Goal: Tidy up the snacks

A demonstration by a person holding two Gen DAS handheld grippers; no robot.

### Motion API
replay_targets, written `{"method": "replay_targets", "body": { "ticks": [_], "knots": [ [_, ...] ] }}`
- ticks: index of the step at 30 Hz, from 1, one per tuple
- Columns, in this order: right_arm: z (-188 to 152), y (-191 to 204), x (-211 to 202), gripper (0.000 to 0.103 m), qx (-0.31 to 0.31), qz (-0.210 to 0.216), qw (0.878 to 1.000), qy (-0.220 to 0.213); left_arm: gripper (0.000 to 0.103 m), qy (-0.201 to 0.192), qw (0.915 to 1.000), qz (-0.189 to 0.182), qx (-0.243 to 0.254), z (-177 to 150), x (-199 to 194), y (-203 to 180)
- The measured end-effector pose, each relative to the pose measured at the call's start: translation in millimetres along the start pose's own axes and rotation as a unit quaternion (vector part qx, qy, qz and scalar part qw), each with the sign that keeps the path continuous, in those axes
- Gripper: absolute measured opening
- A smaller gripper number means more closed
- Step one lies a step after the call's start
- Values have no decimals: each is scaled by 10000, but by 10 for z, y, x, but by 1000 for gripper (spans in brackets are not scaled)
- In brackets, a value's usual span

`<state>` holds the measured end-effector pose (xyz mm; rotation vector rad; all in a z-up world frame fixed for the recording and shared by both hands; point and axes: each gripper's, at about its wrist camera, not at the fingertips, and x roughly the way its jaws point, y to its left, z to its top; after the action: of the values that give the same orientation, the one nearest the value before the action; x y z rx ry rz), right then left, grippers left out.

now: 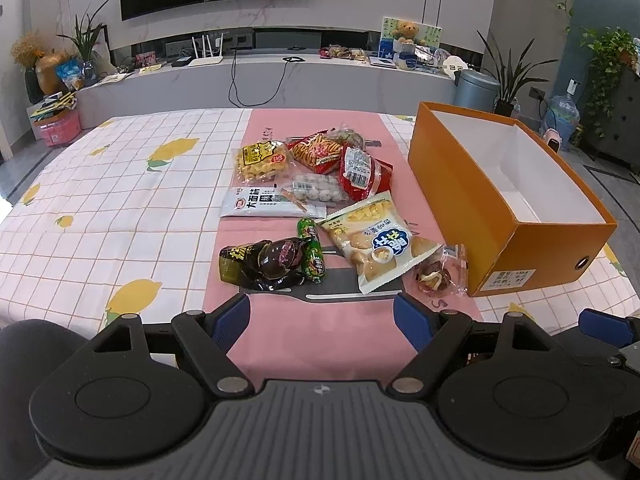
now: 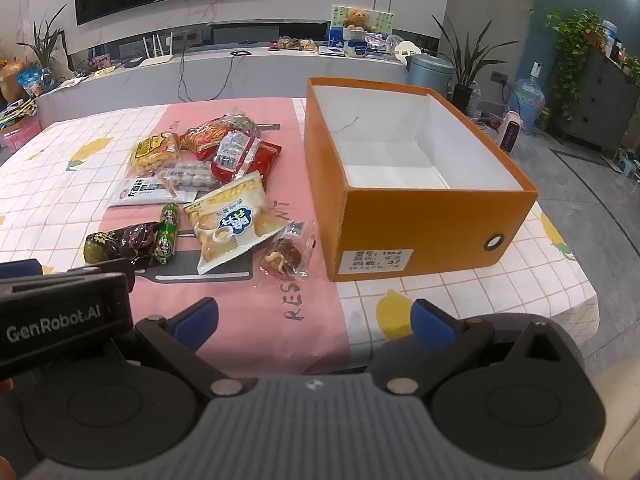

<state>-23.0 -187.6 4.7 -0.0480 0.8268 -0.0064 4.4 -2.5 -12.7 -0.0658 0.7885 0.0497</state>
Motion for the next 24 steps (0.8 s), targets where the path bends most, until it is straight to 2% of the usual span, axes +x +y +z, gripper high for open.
{"method": "replay_targets", "body": {
  "ticks": [24],
  "knots": [
    [-11,18,25,100,2,52,10000,77,95,47,9999,82,40,-6,6,8]
  ]
}}
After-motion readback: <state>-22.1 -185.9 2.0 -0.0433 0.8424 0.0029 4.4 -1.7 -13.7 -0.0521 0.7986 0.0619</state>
